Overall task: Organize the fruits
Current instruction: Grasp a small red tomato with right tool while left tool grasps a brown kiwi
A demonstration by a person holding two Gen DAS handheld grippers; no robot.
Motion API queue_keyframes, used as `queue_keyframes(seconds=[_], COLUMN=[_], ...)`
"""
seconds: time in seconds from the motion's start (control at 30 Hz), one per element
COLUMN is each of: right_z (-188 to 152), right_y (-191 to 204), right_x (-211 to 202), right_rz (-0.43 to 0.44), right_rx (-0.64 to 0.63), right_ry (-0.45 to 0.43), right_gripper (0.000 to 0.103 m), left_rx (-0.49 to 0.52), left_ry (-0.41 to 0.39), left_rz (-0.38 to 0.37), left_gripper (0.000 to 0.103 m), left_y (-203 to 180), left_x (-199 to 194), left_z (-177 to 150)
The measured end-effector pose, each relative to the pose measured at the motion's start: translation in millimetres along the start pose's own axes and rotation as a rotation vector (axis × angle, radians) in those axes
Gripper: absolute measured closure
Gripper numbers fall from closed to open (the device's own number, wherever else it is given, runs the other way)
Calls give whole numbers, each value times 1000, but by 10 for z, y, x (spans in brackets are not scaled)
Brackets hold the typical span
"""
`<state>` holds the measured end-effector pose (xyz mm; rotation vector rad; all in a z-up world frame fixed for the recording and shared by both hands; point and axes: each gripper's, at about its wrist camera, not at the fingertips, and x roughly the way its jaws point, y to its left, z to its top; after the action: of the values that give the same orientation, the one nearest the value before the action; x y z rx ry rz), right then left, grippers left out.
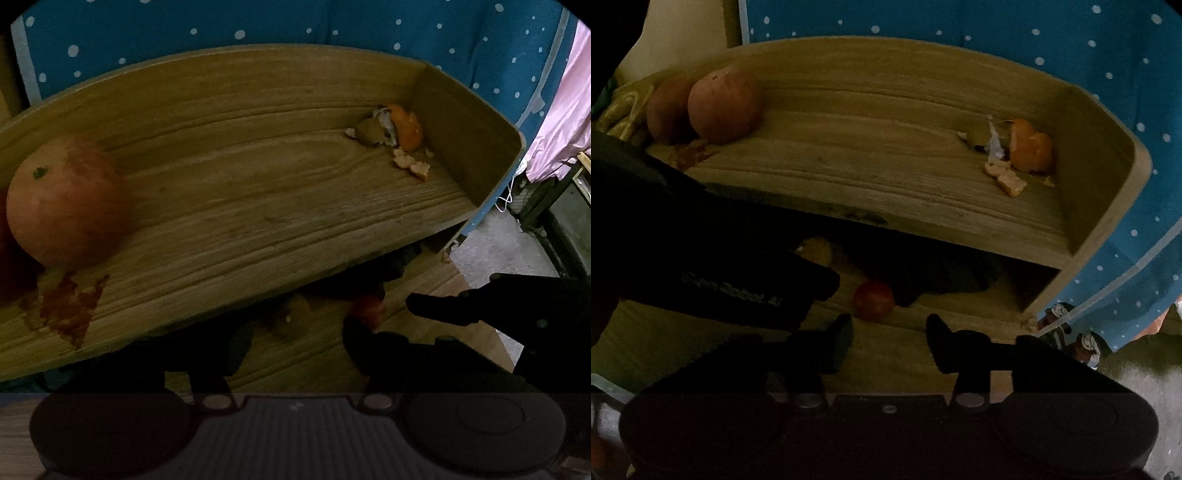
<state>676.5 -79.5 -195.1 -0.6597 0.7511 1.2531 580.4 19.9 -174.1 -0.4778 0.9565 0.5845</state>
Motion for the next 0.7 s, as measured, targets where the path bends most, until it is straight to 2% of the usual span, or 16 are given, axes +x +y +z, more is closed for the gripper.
queue_keyframes(seconds=[0.2,0.33,0.47,0.7], right_z=[36,52,54,53], right_y=[-15,-30,-60,-46], right_x=[68,78,78,86], right_rz=[20,37,45,50], right_rx=[-8,-4,2,15], right_ry=[-6,-7,-11,-26], right_gripper=[61,69,72,71], left_rx=[-5,-21,-2,-4], left_ry=[14,22,19,13], left_rz=[3,4,11,20], left_gripper=[50,53,64,75], left_y=[-38,-44,-68,-52], left_x=[87,156,161,175], left_z=[10,22,17,25])
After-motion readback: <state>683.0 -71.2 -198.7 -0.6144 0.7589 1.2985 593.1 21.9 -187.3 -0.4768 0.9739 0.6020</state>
